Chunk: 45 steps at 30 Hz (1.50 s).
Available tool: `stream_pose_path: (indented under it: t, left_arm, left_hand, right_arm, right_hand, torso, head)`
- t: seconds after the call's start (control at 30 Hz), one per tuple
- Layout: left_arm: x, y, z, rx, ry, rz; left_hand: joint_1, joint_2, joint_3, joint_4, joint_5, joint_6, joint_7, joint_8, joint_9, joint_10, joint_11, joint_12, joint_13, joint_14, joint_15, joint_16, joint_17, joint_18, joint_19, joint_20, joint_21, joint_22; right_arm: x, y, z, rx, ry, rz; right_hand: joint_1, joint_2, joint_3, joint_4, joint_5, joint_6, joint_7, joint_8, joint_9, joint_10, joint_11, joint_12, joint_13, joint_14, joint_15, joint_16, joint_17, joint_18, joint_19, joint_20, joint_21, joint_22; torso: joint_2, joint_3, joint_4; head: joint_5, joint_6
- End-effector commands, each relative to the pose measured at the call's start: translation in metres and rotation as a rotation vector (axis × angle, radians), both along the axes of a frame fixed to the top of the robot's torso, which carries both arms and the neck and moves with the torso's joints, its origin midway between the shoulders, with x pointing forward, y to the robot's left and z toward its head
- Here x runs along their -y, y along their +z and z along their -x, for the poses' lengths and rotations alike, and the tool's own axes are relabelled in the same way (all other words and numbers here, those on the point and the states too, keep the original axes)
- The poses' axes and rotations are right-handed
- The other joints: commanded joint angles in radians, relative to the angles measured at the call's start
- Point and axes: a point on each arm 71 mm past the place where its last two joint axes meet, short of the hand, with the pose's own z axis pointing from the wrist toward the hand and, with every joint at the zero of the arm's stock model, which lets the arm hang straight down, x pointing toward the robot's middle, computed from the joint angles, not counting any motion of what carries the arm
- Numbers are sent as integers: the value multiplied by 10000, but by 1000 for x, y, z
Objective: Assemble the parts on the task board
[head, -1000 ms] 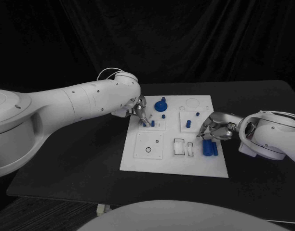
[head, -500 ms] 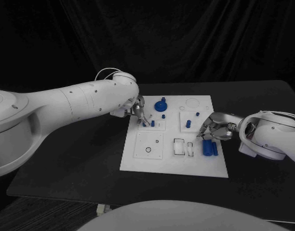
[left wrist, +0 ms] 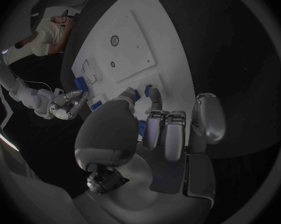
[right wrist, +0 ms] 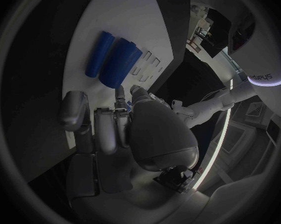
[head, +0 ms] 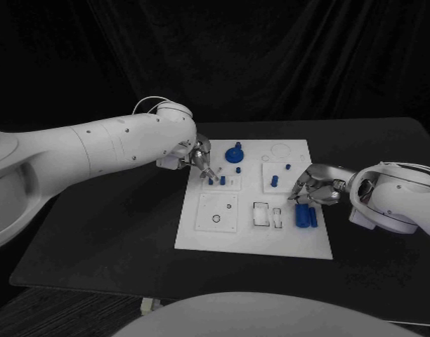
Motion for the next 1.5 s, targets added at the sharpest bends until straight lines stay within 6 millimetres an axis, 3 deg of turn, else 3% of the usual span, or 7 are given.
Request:
stream_pose_path:
  t: [0.03, 0.53, 0.6, 0.7, 0.9, 1.2, 1.5]
  left_arm:
    - [3, 13, 0, 293, -335, 654]
    - [-5, 80, -2, 2890, -1336, 3892]
    - [-3, 87, -1, 3321, -1586, 4827]
    - [1, 98, 0, 3975, -2095, 6068]
    - [7, 100, 2, 5267, -3267, 6928]
    - [22, 53, 16, 7551, -6854, 4413]
    - [36, 23, 17, 7037, -7266, 3350]
  left_hand:
    - [129, 1, -209, 20, -249, -90, -15, 57, 106, 385, -5, 41, 1967, 1021, -17, 26, 2635, 48, 19, -21, 31, 1659]
    - [1205, 550, -416, -138, 731, -285, 84, -646, -467, 166, 70, -226, 1801, 1021, 73, 26, 2635, 81, -160, 1, -175, 1618]
    - [2017, 768, -74, -455, 975, -415, 145, -1268, -1191, -949, 134, -1764, 791, 1021, 122, 26, 2635, 121, -377, 66, -430, 1557]
    - [3458, 552, 1041, -313, 1242, -431, 653, -2931, -3601, -4130, 631, -7954, -3619, -337, 479, -1838, 1210, 158, -978, 353, -971, 1418]
    - [4599, -419, 2932, -228, 1309, -1471, 1290, -3509, -6337, -5413, 1371, -11535, -6923, -2630, 1058, -5670, -1906, 213, -1839, 746, -1584, 1211]
    - [3631, -889, 2171, -63, 36, -1315, -74, -3461, -8241, -5803, 602, -12618, -9357, 489, 249, -1406, 1025, -158, 346, 265, 1531, 1938]
    - [3780, -926, 2238, -359, 525, -1137, 358, -3418, -8745, -5561, 647, -12649, -9966, 456, 248, -1437, 887, -154, 345, 216, 1450, 1920]
  right_arm:
    - [2, -2, 0, -81, -101, 120]
    - [10, 4, 4, 340, -285, -187]
    - [11, 6, 5, 514, -316, -319]
    - [12, 11, 7, 882, -326, -614]
    - [12, 20, 10, 1521, -268, -1171]
    - [12, 24, 12, 1744, -204, -1535]
    - [9, 27, 13, 1930, -67, -1879]
  right_hand:
    - [419, 281, 70, 5, 40, -46, 4, -31, -12, -5, -46, -292, -1451, 151, -83, -45, -8, 188, -56, 6, -33, 1293]
    - [418, 269, 78, 4, 40, -30, 0, -22, -7, 11, -47, -278, -1421, 163, -81, -24, 34, 177, -33, 7, 9, 1307]
    - [415, 253, 75, 3, 40, -12, -4, -11, -2, 21, -50, -270, -1407, 171, -83, -12, 55, 169, -14, 7, 47, 1319]
    - [363, 201, 58, 42, 54, 75, -25, 37, 19, 106, -67, -204, -1294, 224, -97, 58, 173, 126, 95, 0, 256, 1386]
    - [295, 118, 31, 113, 57, 168, -65, 86, 39, 252, -105, -99, -1120, 324, -133, 189, 389, 54, 281, -27, 607, 1498]
    - [256, 69, 9, 162, 29, 200, -82, 100, 45, 290, -120, -76, -1089, 351, -148, 214, 425, 35, 338, -43, 699, 1531]
    - [256, 43, 3, 173, 18, 225, -95, 113, 50, 346, -130, -32, -1003, 382, -156, 263, 511, 6, 402, -50, 839, 1574]
  torso:
    - [-27, 6, 12]
    - [-12, 12, -2]
    - [-11, 10, 0]
    - [8, -4, -16]
    - [43, -30, -4]
    - [32, -18, -8]
    - [49, -12, -18]
  head:
    - [-17, 2]
    - [-17, 2]
    - [-26, 2]
    - [-75, 2]
    - [-245, 2]
    - [-414, 2]
    - [-456, 2]
